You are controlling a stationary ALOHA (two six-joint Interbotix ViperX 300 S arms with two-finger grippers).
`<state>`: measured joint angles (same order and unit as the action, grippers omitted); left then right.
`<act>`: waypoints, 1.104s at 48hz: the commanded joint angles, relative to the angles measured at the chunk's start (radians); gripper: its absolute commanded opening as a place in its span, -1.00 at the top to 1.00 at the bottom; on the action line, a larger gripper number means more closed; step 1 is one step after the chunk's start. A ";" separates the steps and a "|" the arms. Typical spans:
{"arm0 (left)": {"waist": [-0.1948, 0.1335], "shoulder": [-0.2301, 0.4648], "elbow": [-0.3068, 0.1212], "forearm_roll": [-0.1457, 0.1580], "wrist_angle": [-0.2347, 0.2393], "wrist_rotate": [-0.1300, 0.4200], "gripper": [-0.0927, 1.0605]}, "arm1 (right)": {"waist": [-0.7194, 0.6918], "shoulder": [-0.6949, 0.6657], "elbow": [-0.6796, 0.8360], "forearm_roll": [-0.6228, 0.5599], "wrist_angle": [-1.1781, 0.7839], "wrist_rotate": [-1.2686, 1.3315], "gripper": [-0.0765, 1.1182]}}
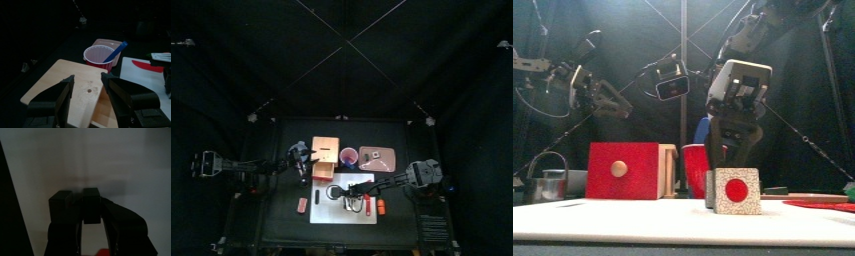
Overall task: Place sushi on board then cut the sushi with the knife then place the pieces on the plate
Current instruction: Place the 4 sushi pieces on the plate
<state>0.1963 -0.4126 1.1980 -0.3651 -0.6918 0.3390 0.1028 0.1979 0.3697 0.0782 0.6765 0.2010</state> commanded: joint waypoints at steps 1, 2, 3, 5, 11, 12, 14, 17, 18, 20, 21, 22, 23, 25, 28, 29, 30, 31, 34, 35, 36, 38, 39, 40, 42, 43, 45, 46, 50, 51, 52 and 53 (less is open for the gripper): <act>0.000 -0.002 -0.014 0.000 -0.005 0.003 -0.62 | -0.051 -0.160 0.078 -0.012 0.040 0.075 0.00; 0.000 -0.002 -0.014 0.002 -0.006 0.003 -0.62 | -0.067 -0.196 0.117 -0.017 0.048 0.109 0.00; 0.000 -0.002 -0.012 0.002 -0.006 0.005 -0.62 | -0.075 -0.218 0.138 -0.020 0.052 0.126 0.00; 0.000 -0.002 -0.012 0.002 -0.005 0.005 -0.62 | -0.114 -0.291 0.215 -0.032 0.057 0.196 -0.01; 0.000 -0.003 -0.012 0.002 -0.006 0.003 -0.62 | -0.252 -0.433 0.391 -0.069 0.054 0.411 -0.01; -0.002 -0.003 -0.014 0.000 -0.006 0.002 -0.62 | -0.279 -0.454 0.416 -0.084 0.051 0.454 -0.01; -0.003 -0.003 -0.015 0.003 -0.006 0.002 -0.62 | -0.341 -0.494 0.466 -0.130 0.046 0.545 -0.01; -0.005 -0.003 -0.017 0.005 -0.005 0.006 -0.62 | -0.419 -0.537 0.508 -0.195 0.040 0.637 -0.01; -0.005 -0.003 -0.017 0.008 -0.006 0.006 -0.62 | -0.445 -0.548 0.518 -0.218 0.040 0.664 -0.01; -0.005 -0.003 -0.015 0.018 -0.006 0.006 -0.62 | -0.497 -0.561 0.532 -0.258 0.035 0.716 -0.01; -0.005 -0.005 -0.015 0.023 -0.005 0.006 -0.62 | -0.522 -0.561 0.534 -0.272 0.032 0.733 -0.01; -0.005 -0.003 -0.014 0.028 -0.006 0.006 -0.62 | -0.545 -0.558 0.534 -0.284 0.032 0.750 -0.01; -0.005 -0.005 -0.012 0.032 -0.005 0.005 -0.62 | -0.568 -0.551 0.534 -0.291 0.028 0.762 -0.01; -0.005 -0.003 -0.012 0.038 -0.006 0.006 -0.62 | -0.615 -0.528 0.531 -0.302 0.020 0.781 -0.01; -0.005 -0.003 -0.008 0.044 -0.005 0.006 -0.62 | -0.660 -0.479 0.523 -0.308 0.000 0.781 -0.04; -0.005 -0.003 -0.005 0.046 -0.006 0.006 -0.62 | -0.669 -0.460 0.517 -0.313 -0.012 0.781 -0.07; -0.005 -0.003 -0.003 0.049 -0.006 0.006 -0.62 | -0.675 -0.440 0.514 -0.314 -0.028 0.781 -0.09; -0.005 -0.003 0.002 0.052 -0.005 0.006 -0.62 | -0.678 -0.422 0.511 -0.316 -0.041 0.781 -0.12; -0.005 -0.005 0.006 0.061 -0.006 0.005 -0.62 | -0.683 -0.367 0.500 -0.316 -0.089 0.782 -0.22; -0.005 -0.006 0.008 0.063 -0.005 0.005 -0.62 | -0.681 -0.351 0.497 -0.313 -0.101 0.782 -0.24; -0.005 -0.006 0.006 0.063 -0.006 0.005 -0.62 | -0.678 -0.339 0.494 -0.311 -0.109 0.782 -0.27; -0.005 -0.006 0.006 0.064 -0.006 0.005 -0.62 | -0.678 -0.322 0.488 -0.307 -0.120 0.784 -0.31; -0.005 -0.006 0.006 0.066 -0.005 0.005 -0.62 | -0.676 -0.319 0.485 -0.307 -0.120 0.784 -0.32; -0.005 -0.006 0.006 0.066 -0.006 0.005 -0.62 | -0.669 -0.318 0.482 -0.307 -0.118 0.782 -0.34; -0.005 -0.006 0.003 0.066 -0.005 0.005 -0.62 | -0.664 -0.318 0.482 -0.311 -0.109 0.784 -0.35; -0.005 -0.006 0.003 0.066 -0.005 0.005 -0.62 | -0.663 -0.322 0.482 -0.311 -0.103 0.781 -0.36; -0.005 -0.006 0.002 0.066 -0.005 0.003 -0.62 | -0.661 -0.336 0.483 -0.313 -0.094 0.776 -0.37; -0.005 -0.006 0.002 0.064 -0.006 0.003 -0.62 | -0.660 -0.348 0.483 -0.314 -0.086 0.775 -0.39; -0.005 -0.006 -0.002 0.064 -0.005 0.002 -0.62 | -0.644 -0.388 0.482 -0.314 -0.061 0.776 -0.46; -0.005 -0.006 -0.003 0.064 -0.005 0.002 -0.62 | -0.638 -0.400 0.482 -0.316 -0.054 0.776 -0.49; -0.005 -0.006 -0.003 0.064 -0.005 0.002 -0.62 | -0.632 -0.413 0.482 -0.311 -0.048 0.778 -0.52; -0.005 -0.006 -0.005 0.064 -0.006 0.002 -0.62 | -0.623 -0.426 0.480 -0.310 -0.038 0.779 -0.56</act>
<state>0.1933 -0.4157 1.2164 -0.3022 -0.6918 0.3405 -0.5384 -0.1733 0.8682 -0.2332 0.6243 0.9771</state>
